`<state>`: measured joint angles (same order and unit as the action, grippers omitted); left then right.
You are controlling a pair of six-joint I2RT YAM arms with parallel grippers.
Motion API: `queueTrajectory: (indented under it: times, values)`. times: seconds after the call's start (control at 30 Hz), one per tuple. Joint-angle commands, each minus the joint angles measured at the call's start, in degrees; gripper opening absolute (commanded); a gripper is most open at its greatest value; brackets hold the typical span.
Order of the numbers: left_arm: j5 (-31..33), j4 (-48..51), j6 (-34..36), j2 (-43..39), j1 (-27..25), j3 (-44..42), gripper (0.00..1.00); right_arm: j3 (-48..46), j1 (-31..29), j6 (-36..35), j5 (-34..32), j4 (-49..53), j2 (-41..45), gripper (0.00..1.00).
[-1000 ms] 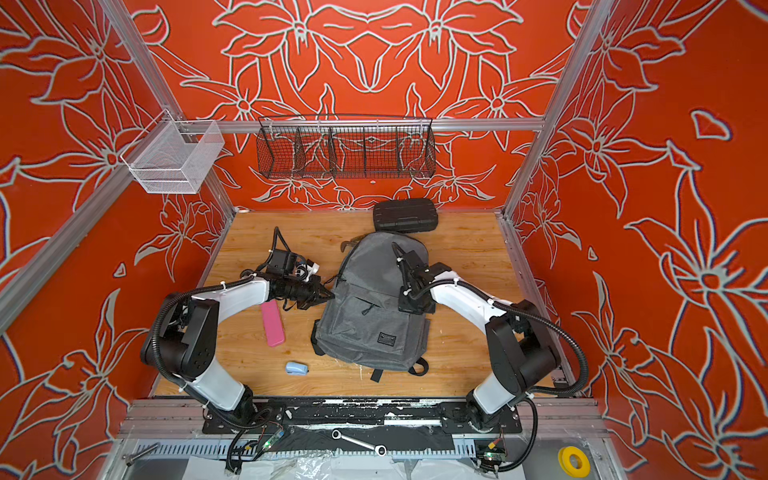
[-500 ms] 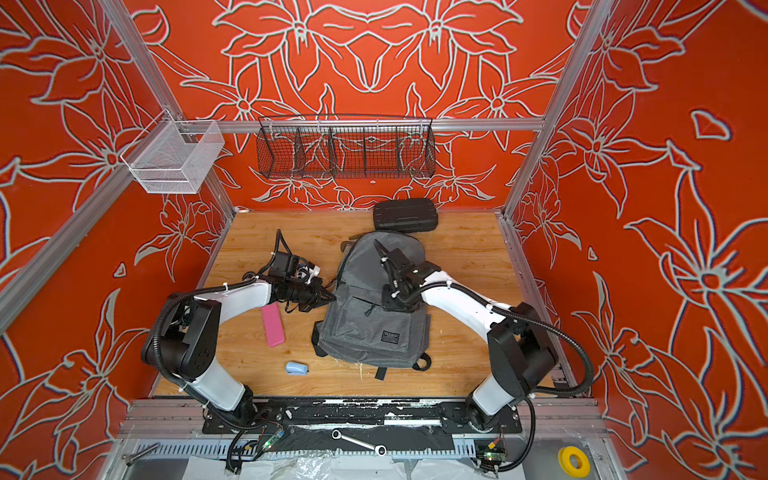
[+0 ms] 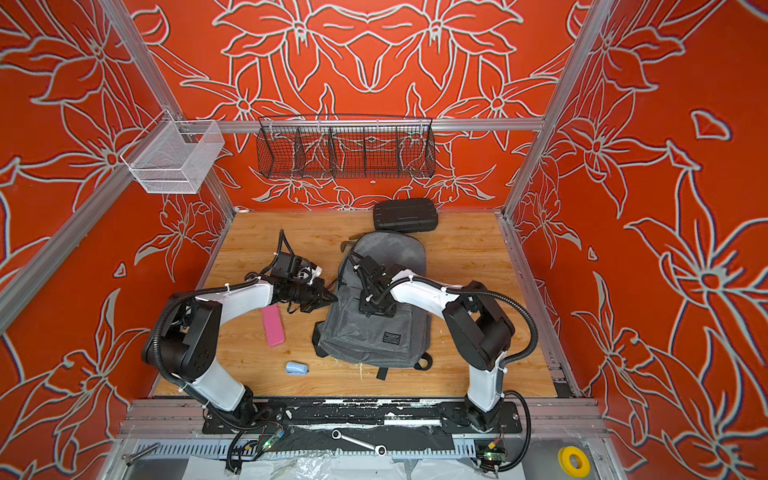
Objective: Pack the student bag
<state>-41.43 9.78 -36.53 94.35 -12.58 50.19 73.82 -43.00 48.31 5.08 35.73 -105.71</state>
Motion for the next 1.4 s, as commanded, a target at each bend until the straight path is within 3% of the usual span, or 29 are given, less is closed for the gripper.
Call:
queueTrajectory:
  times: [0.0, 0.2, 0.43, 0.6, 0.9, 1.2, 1.37]
  values:
    - [-0.1, -0.5, -0.7, -2.0, -0.4, 0.1, 0.0, 0.2, -0.3, 1.6, -1.5, 0.7, -4.1, 0.58]
    - [1.0, 0.2, -0.5, -2.7, -0.4, 0.3, 0.0, -1.6, -0.2, 0.1, -3.3, 3.9, -7.8, 0.32]
    - [2.7, 1.2, -0.5, -3.2, 0.9, -0.7, 0.0, -0.8, 0.0, -4.6, -9.4, 10.3, -6.5, 0.01]
    - [3.2, 0.7, -1.0, -3.9, 3.0, -1.8, 0.0, -3.8, 3.3, -7.7, -10.3, 13.3, -1.7, 0.0]
    - [3.2, -1.5, -2.4, -3.9, 5.0, -3.9, 0.0, -12.5, 15.1, -12.6, -11.0, 16.3, 8.8, 0.0]
    - [3.5, -4.7, -5.1, -7.3, 4.8, -9.7, 0.0, -7.9, 22.0, -20.8, -14.1, 20.6, 8.5, 0.0]
    - [4.8, -6.1, -7.2, -8.9, 4.0, -9.7, 0.0, -4.3, 21.7, -24.8, -7.0, 22.1, 8.4, 0.0]
